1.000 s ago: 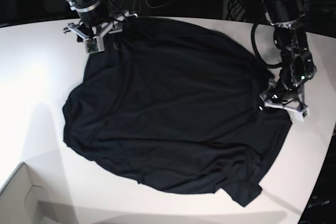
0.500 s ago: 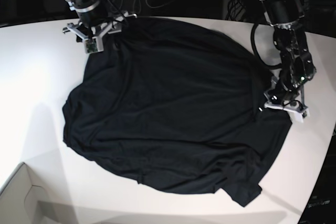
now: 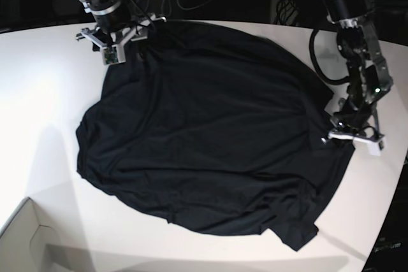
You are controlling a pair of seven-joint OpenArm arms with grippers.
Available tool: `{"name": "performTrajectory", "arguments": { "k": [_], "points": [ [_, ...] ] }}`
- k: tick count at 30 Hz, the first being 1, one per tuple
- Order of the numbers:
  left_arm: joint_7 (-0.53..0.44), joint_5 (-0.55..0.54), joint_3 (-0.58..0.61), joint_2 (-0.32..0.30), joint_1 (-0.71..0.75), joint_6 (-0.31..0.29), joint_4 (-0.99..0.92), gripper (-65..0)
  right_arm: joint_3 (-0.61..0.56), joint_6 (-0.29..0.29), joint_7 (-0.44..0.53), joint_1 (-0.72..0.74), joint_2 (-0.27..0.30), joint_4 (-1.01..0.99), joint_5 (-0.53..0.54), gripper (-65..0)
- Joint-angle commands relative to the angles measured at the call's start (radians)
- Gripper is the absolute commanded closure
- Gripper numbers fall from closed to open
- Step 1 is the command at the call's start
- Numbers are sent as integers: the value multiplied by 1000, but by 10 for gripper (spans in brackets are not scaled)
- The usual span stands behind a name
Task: Layout the t-shirt on the table in an organized manner, then fold the t-shirt properly
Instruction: 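Pull the shirt edge outward with the left gripper to smooth it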
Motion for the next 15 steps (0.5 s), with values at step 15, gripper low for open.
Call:
{"name": "performTrajectory", "arguments": {
  "k": [15],
  "points": [
    [-20, -230, -379, -22, 272, -2, 68, -1, -2, 3, 26, -6, 0, 16, 5, -290]
  ]
}}
